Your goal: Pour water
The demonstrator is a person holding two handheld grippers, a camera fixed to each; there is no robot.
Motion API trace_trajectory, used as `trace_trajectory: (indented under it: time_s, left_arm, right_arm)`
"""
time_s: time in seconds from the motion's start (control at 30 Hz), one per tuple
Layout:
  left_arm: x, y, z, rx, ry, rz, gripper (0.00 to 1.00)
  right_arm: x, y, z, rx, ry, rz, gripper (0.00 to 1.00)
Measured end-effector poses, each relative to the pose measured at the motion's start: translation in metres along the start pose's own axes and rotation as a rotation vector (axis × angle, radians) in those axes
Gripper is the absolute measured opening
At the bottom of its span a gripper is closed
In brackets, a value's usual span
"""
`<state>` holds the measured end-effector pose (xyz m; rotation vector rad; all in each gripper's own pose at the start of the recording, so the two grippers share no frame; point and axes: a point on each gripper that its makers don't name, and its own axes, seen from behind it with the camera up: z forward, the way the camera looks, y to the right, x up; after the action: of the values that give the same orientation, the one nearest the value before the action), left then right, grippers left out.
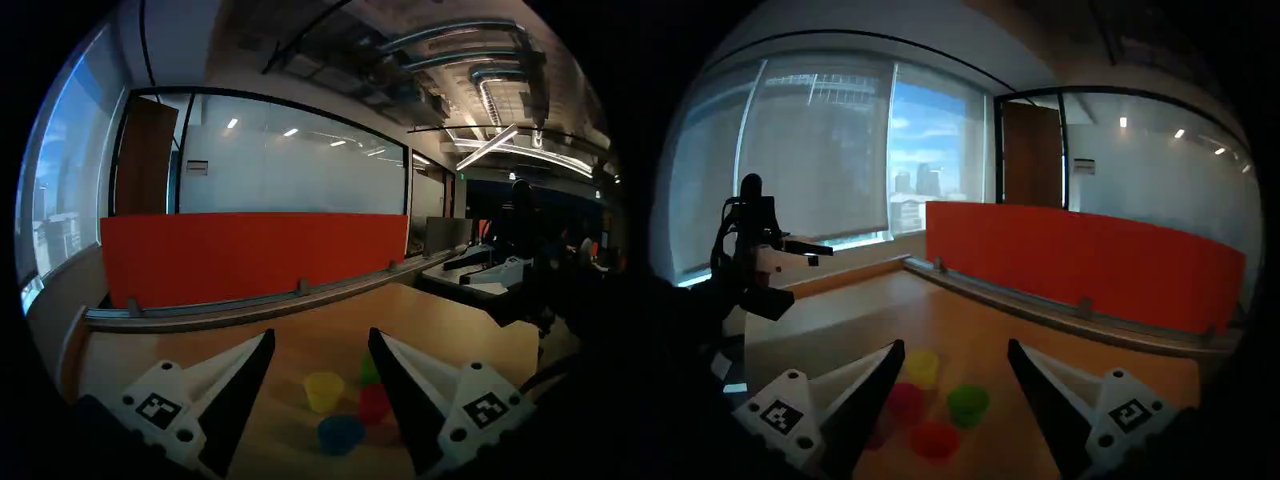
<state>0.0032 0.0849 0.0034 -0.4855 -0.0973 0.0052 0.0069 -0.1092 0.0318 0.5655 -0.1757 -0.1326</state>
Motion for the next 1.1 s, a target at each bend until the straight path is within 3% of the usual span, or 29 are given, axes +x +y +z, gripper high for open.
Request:
trace_trajectory:
  time_s: [0.37, 1.1]
  left_arm:
    - [-0.026, -0.005, 0.009, -0.012, -0.069, 0.014, 0.86]
    - [-0.107, -0.006, 0.029, -0.056, -0.199, 0.074, 0.86]
  right_arm:
    - [-0.022, 0.007, 0.015, 0.019, -0.087, -0.035, 1.00]
    - [-0.083, 0.024, 0.057, 0.049, -0.216, -0.037, 1.00]
